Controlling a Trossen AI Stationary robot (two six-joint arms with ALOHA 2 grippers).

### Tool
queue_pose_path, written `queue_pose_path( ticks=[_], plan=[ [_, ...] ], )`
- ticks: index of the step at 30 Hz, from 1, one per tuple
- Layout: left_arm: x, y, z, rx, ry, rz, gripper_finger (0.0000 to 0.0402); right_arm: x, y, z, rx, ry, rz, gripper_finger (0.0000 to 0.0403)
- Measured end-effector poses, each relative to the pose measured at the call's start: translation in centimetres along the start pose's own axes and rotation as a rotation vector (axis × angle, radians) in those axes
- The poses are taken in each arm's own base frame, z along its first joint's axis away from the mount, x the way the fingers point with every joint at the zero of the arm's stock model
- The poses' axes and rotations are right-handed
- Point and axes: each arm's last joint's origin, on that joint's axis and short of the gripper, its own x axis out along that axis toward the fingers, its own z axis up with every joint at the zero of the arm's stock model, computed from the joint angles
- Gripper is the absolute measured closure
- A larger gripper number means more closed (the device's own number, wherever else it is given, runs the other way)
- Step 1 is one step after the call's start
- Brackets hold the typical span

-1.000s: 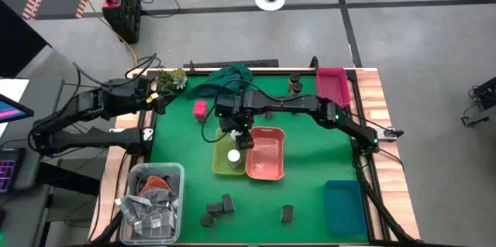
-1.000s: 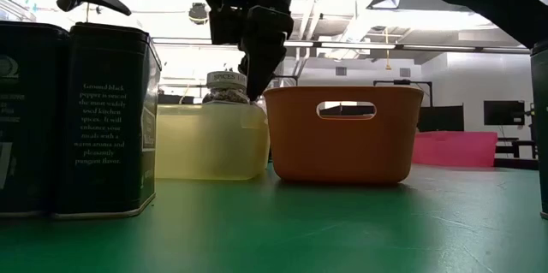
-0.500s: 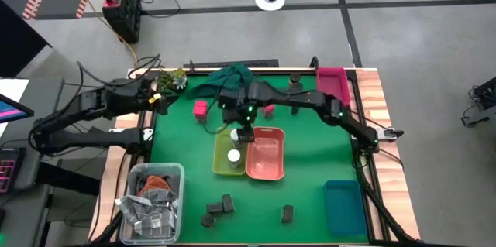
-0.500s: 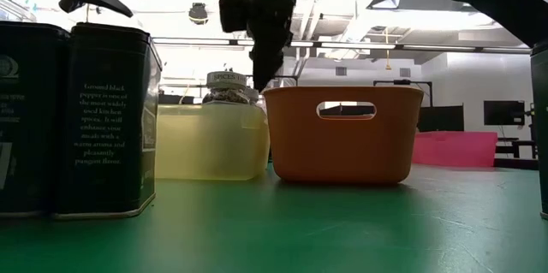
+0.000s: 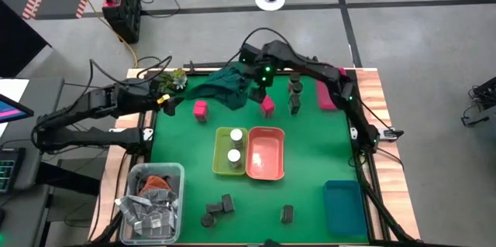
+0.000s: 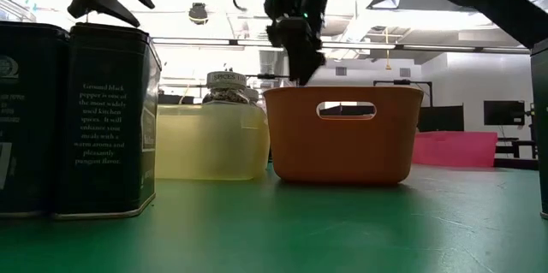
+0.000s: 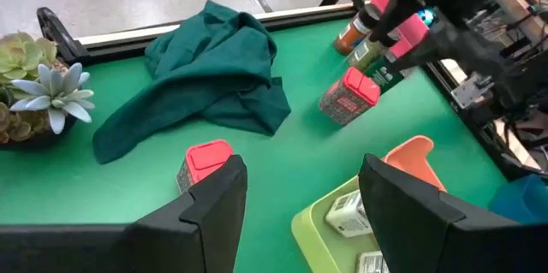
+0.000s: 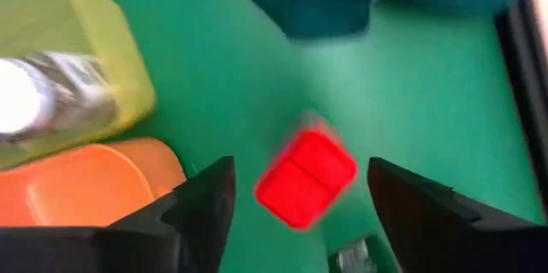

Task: Sort spices by type
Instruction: Put the right red seasoning can into the pink bin

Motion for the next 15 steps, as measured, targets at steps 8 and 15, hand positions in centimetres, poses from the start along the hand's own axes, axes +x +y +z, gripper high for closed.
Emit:
queue_pose_path(
  ticks=[8, 15],
  plan=[
    [-0.9, 0.4, 0.0, 0.015, -0.023, -0.021, 0.0187, 2.3, -0.9, -0.8, 0.169, 0.105, -0.056, 0.0018],
    [-0.9, 0.4, -0.1, 0.029, -0.011, -0.020, 0.0187, 3.6, 0.1, -0.8, 0.224, 0.099, -0.136, 0.0013]
  ],
)
